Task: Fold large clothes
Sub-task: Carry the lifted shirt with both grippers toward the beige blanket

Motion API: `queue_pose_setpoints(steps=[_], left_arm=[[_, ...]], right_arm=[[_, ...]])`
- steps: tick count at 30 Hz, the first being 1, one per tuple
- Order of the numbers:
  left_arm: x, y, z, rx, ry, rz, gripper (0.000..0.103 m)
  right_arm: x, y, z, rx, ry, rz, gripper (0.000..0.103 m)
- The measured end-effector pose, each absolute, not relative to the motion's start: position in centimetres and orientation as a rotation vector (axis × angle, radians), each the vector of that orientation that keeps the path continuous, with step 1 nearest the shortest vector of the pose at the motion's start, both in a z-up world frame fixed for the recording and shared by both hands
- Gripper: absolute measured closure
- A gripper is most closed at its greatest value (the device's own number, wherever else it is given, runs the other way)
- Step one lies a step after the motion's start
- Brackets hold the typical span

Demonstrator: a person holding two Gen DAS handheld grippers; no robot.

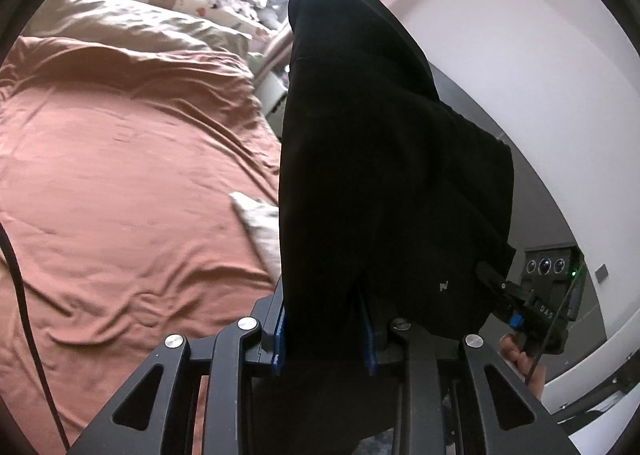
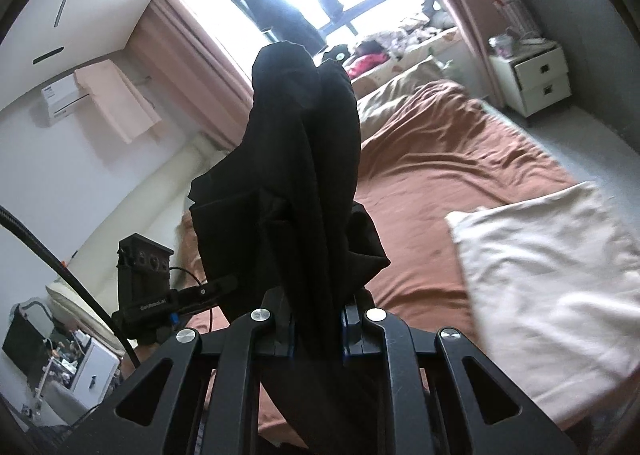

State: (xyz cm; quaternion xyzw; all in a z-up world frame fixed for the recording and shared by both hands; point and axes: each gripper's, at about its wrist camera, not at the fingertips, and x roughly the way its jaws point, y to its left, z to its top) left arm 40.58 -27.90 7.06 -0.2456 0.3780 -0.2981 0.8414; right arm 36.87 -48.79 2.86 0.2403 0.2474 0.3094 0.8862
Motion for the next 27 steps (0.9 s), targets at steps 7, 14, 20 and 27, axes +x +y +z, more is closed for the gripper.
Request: queue_pose_setpoints(steps=[7,14,20,27], left_arm=[[41.3,-34.3,6.9,-0.536,0.832,-0.704,0.073],[42.3,-40.3,5.8,-0.544,0.905,-0.773,0.073],[43.9,-44.2,4.1,-0.564,0.974,-0.812,0.073],[47.5,-45.9,0.4,-0.583,1.048,-0.783,0.073]], right_arm=[[33.7,-53.1,4.6,0.49,0.511,0.569,0.091],[33.1,-55.6,6.0,0.471,0.532,0.508,0.091],[33.7,-57.1,7.3,0.459,0.57,0.451,0.091],[37.8,-57.2,6.3,0.481,0.634,0.412,0.091]])
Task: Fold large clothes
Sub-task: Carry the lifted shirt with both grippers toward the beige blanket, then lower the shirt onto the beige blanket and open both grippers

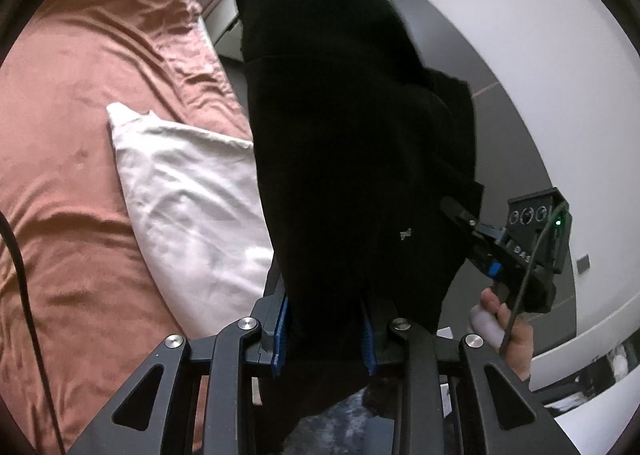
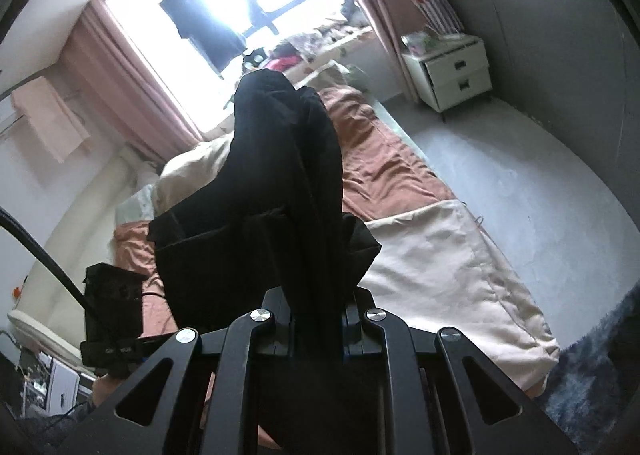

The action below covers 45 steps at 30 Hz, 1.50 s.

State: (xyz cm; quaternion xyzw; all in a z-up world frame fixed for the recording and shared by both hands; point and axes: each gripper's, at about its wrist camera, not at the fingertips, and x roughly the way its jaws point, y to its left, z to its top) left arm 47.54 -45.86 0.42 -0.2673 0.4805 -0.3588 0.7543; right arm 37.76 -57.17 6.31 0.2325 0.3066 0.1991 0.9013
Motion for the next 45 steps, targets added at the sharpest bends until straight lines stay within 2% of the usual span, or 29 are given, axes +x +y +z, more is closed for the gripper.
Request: queue_pose_setpoints(steps=[10,14,15,16,17,18,19,21,27,34,38,39,40,41,43,45], left_arm=[[53.5,-46.7,-5.1,-0.508,1.17,-0.696,0.072],[55.3,-47.5,-7.8,-0.426,1.228,-0.66,0.067],[55.7,-47.6,-8.6,-0.403,1.25,-0.656,0.064],[56.1,-47.5,-9.1,-0.402,1.268,-0.659,0.061],[56.4,-47.4,-9.5,-0.406,1.279,-0.664,0.06],[56.7,-47.2,-9.8,-0.416,1.288,-0.674,0.058],[56.9,-47.1,-9.8,-0.422,1.293,-0.687,0.057],[57.1,-47.2,-9.5,-0.389,1.304,-0.703,0.056],[57.8,-46.3,-7.9,-0.324,1.23,-0.685,0.042],[58.0,-46.2,-8.4,-0.304,1.228,-0.712,0.042],[57.6,-47.0,-8.7,-0.307,1.247,-0.751,0.042],[57.6,-47.1,-8.8,-0.306,1.248,-0.752,0.046],[57.8,-47.4,-9.0,-0.303,1.254,-0.746,0.053],[57.9,-47.5,-9.1,-0.298,1.259,-0.734,0.055],[58.4,-47.8,-9.5,-0.301,1.268,-0.729,0.057],[58.5,-48.2,-9.7,-0.295,1.267,-0.726,0.057]], right_arm=[[45.7,-55.1,1.7,0.529,0.769,0.353,0.09],[48.2,-54.6,-0.8,0.536,0.88,0.285,0.081],[48.8,-54.6,-1.1,0.539,0.907,0.258,0.076],[49.0,-54.8,-1.4,0.538,0.92,0.234,0.061],[48.7,-55.1,-1.5,0.53,0.927,0.198,0.052],[48.5,-55.4,-1.4,0.533,0.923,0.186,0.033],[47.7,-55.9,-1.0,0.546,0.91,0.177,0.025],[45.9,-56.7,0.0,0.553,0.888,0.145,0.025],[35.0,-59.5,2.7,0.661,0.738,0.072,0.025],[22.7,-59.4,1.3,0.777,0.618,0.075,0.025],[19.1,-59.7,-1.0,0.861,0.58,0.102,0.025],[18.7,-59.7,-1.5,0.9,0.567,0.125,0.027],[18.6,-59.7,-2.7,0.922,0.56,0.139,0.038],[18.5,-59.6,-3.3,0.933,0.559,0.142,0.043],[18.7,-59.5,-4.5,0.944,0.569,0.113,0.067],[18.7,-59.8,-5.5,0.958,0.575,0.089,0.076]])
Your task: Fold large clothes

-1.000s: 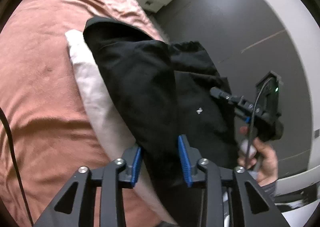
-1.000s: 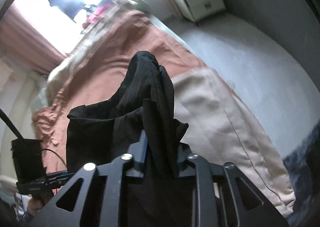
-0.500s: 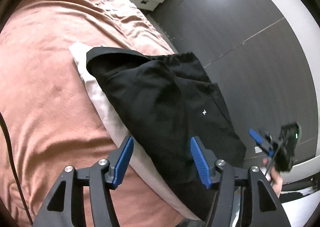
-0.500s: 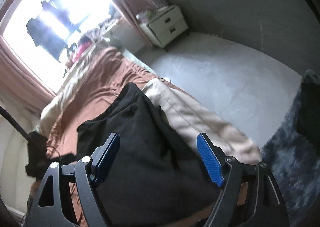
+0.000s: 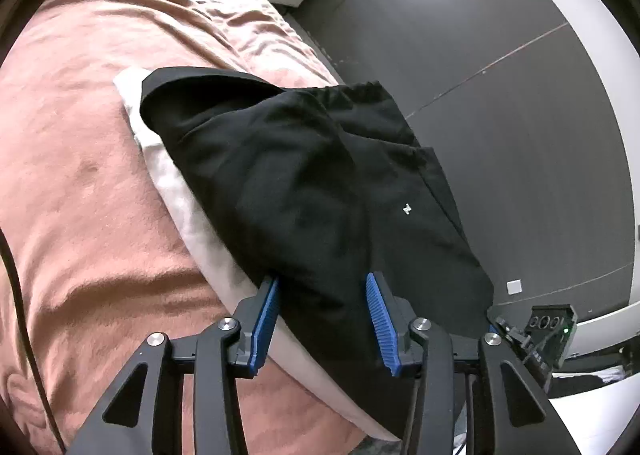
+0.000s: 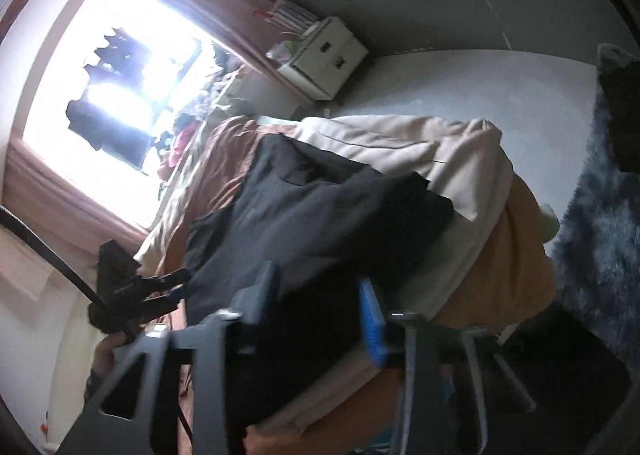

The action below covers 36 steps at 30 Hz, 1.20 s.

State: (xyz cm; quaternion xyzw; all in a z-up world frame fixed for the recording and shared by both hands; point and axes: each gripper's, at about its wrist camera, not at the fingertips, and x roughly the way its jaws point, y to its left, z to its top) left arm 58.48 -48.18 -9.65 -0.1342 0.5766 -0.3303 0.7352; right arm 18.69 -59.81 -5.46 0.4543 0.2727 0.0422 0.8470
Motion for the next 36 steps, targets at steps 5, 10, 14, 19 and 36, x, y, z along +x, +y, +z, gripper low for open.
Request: queue_pose_setpoints(steps=[5,10,14,19,36], left_arm=[[58.7,-48.4,-9.8,-0.304,1.261,-0.73,0.057],[57.8,-47.8,-8.9,-0.293,1.248,-0.733,0.057],[56.4,-46.4,-6.8,-0.284,1.206,-0.754,0.056],[53.9,-43.7,-3.8,-0.275,1.144,-0.757,0.05],[40.6,-33.4,4.4,-0.222,0.903,-0.725,0.0]], right_arm=[[18.2,-61.1,-6.3,1.0,0.559,0.028,0.079],[16.7,-62.7,-5.9,0.993,0.536,-0.018,0.079],[14.6,-63.0,-5.0,0.973,0.548,-0.026,0.079],[12.0,-61.0,-3.1,0.924,0.536,-0.037,0.029],[8.4,-48.4,4.1,0.699,0.551,-0.103,0.001]])
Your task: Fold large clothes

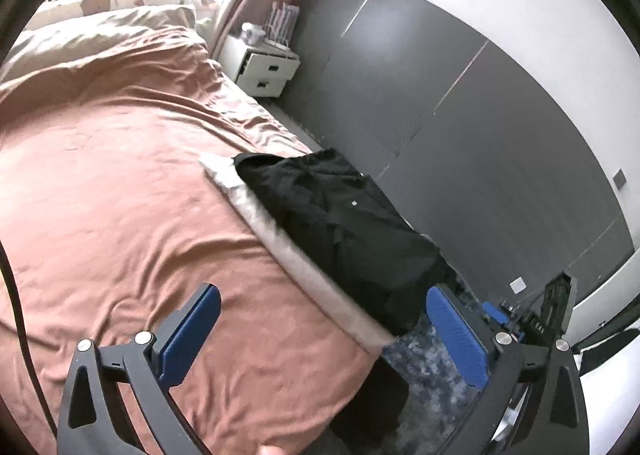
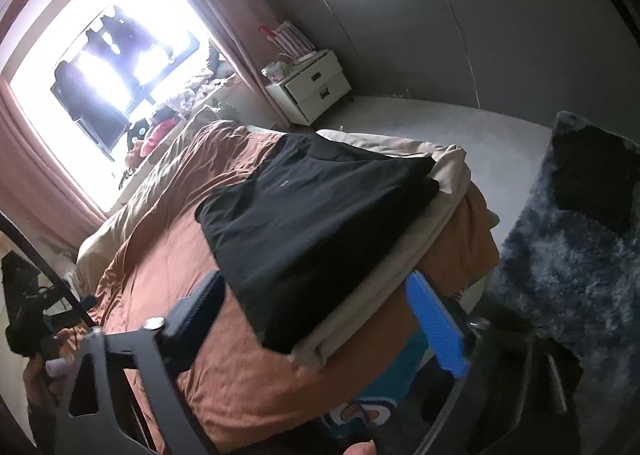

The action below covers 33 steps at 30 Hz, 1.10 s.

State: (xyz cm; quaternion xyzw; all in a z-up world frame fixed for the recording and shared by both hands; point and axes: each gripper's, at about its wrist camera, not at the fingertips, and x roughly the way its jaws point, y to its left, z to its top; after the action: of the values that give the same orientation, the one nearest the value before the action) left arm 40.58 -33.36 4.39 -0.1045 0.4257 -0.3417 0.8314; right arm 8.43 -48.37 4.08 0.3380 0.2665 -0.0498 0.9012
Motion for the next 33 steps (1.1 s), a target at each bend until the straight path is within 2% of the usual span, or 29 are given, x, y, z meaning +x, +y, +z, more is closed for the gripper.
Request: queue_pose_setpoints(steps=[10,20,33], left_arm=[[30.9,-26.0,8.5,-0.172,0.731,-0.666,0.0],[22.3,-19.3,11.4,-0.155,0.635,-0.598,0.0],[12.8,-12.2,11.9,-0.14,0.521,-0.492,0.0]], right_arm=[[3.5,-42.8,5.7,0.632,0.523,-0.137,0.0],[-0.5,-37.8,7.7,0.571,0.525,-0.119,0.0],[-5.0,-30.3,10.2,0.452,0.499,-0.05,0.0]])
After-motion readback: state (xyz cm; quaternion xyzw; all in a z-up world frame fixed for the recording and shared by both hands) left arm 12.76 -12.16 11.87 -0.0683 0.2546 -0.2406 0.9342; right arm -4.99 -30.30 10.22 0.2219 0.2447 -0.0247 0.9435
